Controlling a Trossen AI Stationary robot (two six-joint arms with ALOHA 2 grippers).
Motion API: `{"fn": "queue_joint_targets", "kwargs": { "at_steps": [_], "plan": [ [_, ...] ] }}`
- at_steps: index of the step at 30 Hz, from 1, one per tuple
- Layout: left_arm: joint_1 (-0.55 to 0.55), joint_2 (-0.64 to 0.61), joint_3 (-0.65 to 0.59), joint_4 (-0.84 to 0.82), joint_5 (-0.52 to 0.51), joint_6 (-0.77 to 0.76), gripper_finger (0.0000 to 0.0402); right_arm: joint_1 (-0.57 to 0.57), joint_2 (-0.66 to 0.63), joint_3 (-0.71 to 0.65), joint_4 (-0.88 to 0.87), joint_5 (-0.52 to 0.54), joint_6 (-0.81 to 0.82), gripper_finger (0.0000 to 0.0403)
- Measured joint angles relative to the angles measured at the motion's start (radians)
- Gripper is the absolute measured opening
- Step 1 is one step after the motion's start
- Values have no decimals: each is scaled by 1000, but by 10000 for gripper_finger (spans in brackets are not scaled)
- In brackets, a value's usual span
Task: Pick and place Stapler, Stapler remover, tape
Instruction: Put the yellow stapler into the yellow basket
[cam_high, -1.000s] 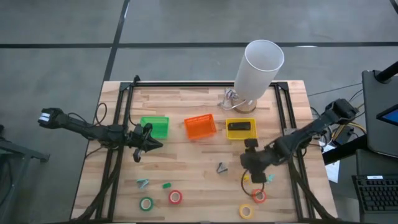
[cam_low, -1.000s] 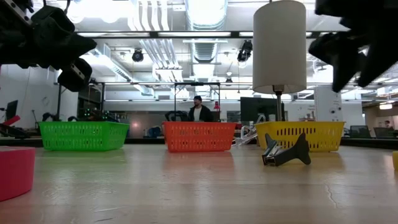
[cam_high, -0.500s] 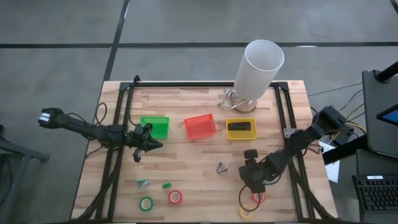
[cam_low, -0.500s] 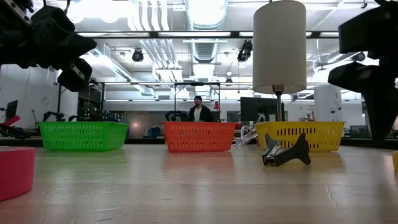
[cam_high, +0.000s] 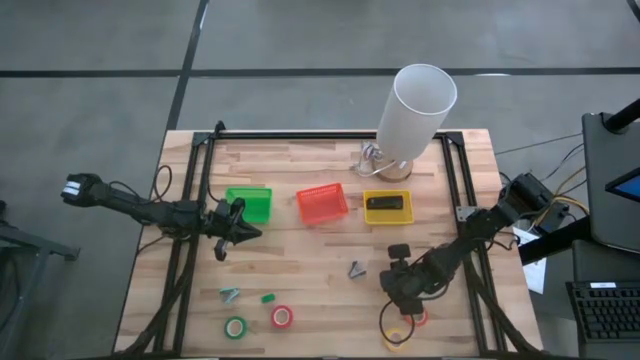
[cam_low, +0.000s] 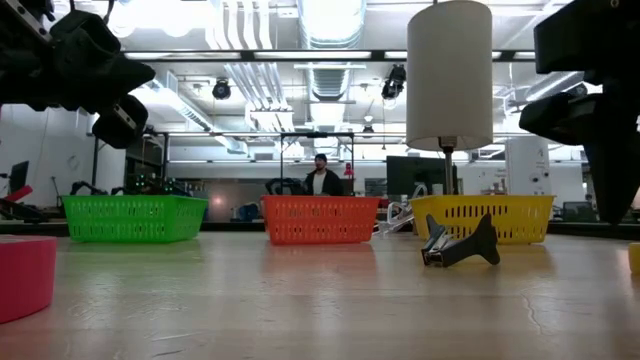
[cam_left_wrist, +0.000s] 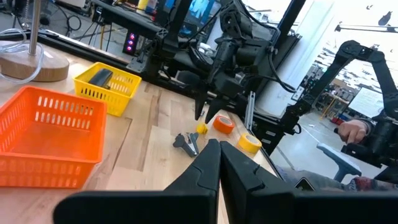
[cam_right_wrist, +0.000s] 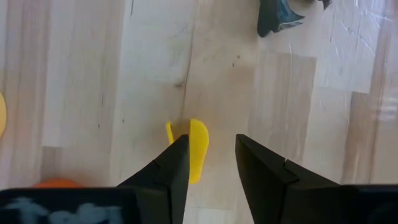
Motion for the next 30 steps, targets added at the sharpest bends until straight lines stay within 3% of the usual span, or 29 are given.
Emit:
{"fn": "queue_joint_targets", "kwargs": {
  "at_steps": [18,30],
  "plan": [
    [0,0,0,-6,0,0,10,14,65,1,21,-4,1,103],
    [0,1,0,-6,0,0,10,14,56,1,19,-1,-5,45]
  ]
}}
